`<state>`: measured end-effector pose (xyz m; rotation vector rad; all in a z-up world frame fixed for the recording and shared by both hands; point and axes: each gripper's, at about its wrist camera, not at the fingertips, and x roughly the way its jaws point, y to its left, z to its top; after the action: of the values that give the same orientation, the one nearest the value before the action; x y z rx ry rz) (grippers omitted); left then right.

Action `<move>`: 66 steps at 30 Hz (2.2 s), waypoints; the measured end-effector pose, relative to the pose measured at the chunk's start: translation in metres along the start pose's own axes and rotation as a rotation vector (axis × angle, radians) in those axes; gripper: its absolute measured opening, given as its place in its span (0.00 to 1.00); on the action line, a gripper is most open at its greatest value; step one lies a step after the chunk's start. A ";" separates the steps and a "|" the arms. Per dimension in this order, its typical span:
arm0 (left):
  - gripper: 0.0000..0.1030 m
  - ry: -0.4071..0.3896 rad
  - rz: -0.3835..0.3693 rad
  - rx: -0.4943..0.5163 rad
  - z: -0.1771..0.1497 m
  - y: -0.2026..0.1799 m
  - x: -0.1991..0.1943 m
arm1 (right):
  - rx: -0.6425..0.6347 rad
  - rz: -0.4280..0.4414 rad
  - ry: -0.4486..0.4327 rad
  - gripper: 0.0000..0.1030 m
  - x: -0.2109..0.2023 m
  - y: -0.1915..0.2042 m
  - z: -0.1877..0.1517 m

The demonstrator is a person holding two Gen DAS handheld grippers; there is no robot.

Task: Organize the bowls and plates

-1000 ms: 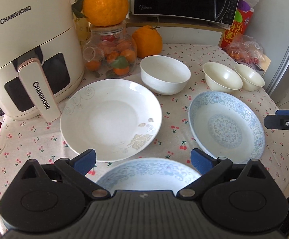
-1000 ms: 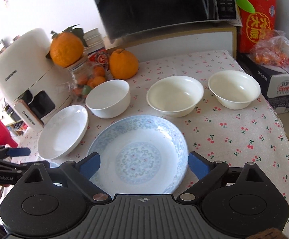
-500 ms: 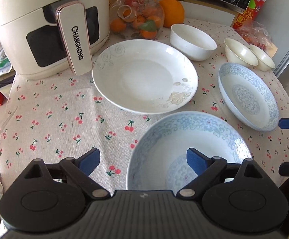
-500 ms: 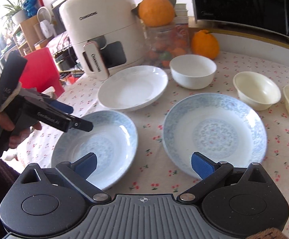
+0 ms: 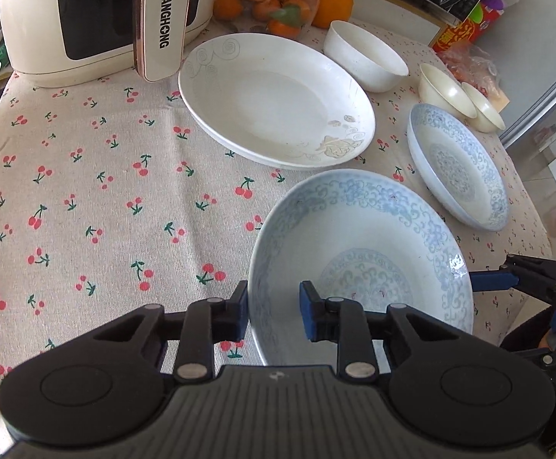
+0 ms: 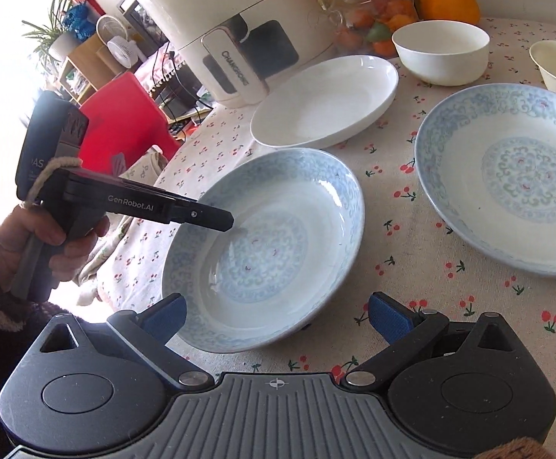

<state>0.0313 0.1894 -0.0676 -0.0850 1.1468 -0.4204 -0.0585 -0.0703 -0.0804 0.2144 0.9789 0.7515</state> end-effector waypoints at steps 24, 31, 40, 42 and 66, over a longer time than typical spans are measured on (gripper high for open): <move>0.11 -0.080 -0.053 -0.052 0.012 -0.002 -0.014 | 0.095 -0.055 -0.034 0.21 -0.024 -0.025 0.010; 0.10 -0.118 -0.082 -0.055 0.033 -0.031 -0.008 | 0.153 -0.100 -0.111 0.17 -0.052 -0.049 0.025; 0.10 -0.123 -0.098 -0.037 0.063 -0.080 0.020 | 0.257 -0.191 -0.160 0.17 -0.081 -0.088 0.039; 0.09 -0.122 -0.100 -0.032 0.068 -0.091 0.027 | 0.295 -0.213 -0.169 0.17 -0.087 -0.101 0.042; 0.10 -0.164 0.121 0.122 0.088 -0.155 0.068 | 0.454 -0.408 -0.191 0.17 -0.081 -0.158 0.053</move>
<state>0.0899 0.0088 -0.0462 0.0559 0.9574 -0.3683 0.0330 -0.2313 -0.0731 0.4556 0.9601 0.1257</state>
